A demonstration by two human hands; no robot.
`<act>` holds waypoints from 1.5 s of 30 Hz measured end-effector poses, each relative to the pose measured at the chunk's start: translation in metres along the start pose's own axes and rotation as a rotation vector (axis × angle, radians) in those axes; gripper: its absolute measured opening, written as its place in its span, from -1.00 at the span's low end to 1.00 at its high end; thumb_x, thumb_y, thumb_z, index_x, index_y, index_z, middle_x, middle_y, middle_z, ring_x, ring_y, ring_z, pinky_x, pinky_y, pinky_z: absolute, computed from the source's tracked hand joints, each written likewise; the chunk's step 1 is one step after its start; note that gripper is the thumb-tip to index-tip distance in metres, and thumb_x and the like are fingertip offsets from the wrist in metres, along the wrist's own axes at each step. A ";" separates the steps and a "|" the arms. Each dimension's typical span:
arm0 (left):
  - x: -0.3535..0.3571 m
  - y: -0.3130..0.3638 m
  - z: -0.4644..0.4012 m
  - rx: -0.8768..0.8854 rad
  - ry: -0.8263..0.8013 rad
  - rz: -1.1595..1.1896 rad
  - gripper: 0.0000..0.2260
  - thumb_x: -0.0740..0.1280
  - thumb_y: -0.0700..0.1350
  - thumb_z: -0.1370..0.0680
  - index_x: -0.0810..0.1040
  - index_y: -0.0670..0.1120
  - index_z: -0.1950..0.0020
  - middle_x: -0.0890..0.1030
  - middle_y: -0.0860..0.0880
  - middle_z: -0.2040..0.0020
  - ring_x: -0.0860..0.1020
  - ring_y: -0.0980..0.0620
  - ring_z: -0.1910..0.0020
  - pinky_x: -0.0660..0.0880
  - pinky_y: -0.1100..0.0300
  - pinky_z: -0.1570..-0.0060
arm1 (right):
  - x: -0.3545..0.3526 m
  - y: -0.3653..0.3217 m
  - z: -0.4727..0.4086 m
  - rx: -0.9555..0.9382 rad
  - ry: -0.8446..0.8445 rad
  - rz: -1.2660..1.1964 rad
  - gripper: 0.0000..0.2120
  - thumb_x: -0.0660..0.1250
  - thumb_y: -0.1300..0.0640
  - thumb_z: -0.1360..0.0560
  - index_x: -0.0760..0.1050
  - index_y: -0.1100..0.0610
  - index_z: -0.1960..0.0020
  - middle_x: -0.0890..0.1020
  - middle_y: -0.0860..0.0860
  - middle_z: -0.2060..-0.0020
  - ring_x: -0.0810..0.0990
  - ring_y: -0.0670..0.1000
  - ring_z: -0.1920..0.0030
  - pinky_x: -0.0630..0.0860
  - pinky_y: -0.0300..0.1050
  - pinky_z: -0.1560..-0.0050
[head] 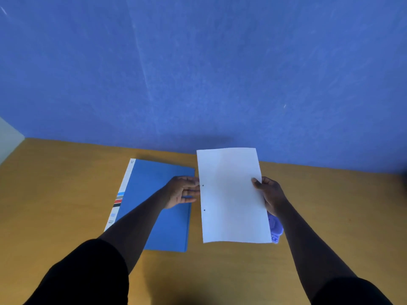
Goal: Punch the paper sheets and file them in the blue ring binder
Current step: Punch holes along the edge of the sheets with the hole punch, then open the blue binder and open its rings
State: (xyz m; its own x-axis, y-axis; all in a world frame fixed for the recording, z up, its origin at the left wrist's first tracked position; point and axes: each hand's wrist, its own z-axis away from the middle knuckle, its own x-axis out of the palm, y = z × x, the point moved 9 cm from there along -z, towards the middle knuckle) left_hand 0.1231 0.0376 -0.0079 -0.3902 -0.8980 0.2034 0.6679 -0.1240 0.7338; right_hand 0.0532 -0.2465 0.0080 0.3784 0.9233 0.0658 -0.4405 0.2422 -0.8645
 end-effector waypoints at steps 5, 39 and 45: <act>0.013 -0.038 -0.019 -0.049 0.171 -0.222 -0.82 0.42 -0.25 -0.50 0.60 -0.19 -0.09 0.68 -0.17 0.02 0.66 -0.06 0.04 0.62 0.03 0.05 | -0.019 0.033 -0.013 0.088 0.137 0.041 -0.77 0.42 0.13 -0.51 0.57 0.26 -0.08 0.70 0.18 0.03 0.67 0.25 0.02 0.60 0.24 -0.05; -0.094 -0.022 0.030 0.179 0.504 -1.270 -0.65 0.34 -0.27 -0.46 0.56 -0.08 -0.23 0.55 -0.07 -0.21 0.50 -0.07 -0.21 0.50 0.07 -0.15 | 0.120 0.068 0.006 -0.125 0.045 0.975 -0.68 0.17 0.24 -0.50 0.56 0.08 -0.18 0.66 0.07 -0.09 0.65 0.07 -0.02 0.53 -0.21 0.11; -0.148 -0.037 0.053 0.041 0.425 -1.483 -0.39 0.34 -0.11 -0.48 0.20 0.00 -0.49 0.15 -0.20 -0.44 0.21 -0.25 -0.39 0.37 -0.17 -0.25 | 0.195 0.097 0.040 -0.054 0.037 0.981 -0.53 0.23 0.21 -0.43 0.43 0.12 -0.34 0.61 0.09 -0.17 0.61 0.11 -0.13 0.49 -0.18 0.08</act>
State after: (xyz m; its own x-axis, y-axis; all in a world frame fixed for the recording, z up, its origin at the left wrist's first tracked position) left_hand 0.1224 0.1977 -0.0308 -0.4580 -0.0340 -0.8883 -0.1632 -0.9791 0.1216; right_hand 0.0517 -0.0310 -0.0431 -0.1099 0.6970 -0.7086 -0.5356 -0.6421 -0.5485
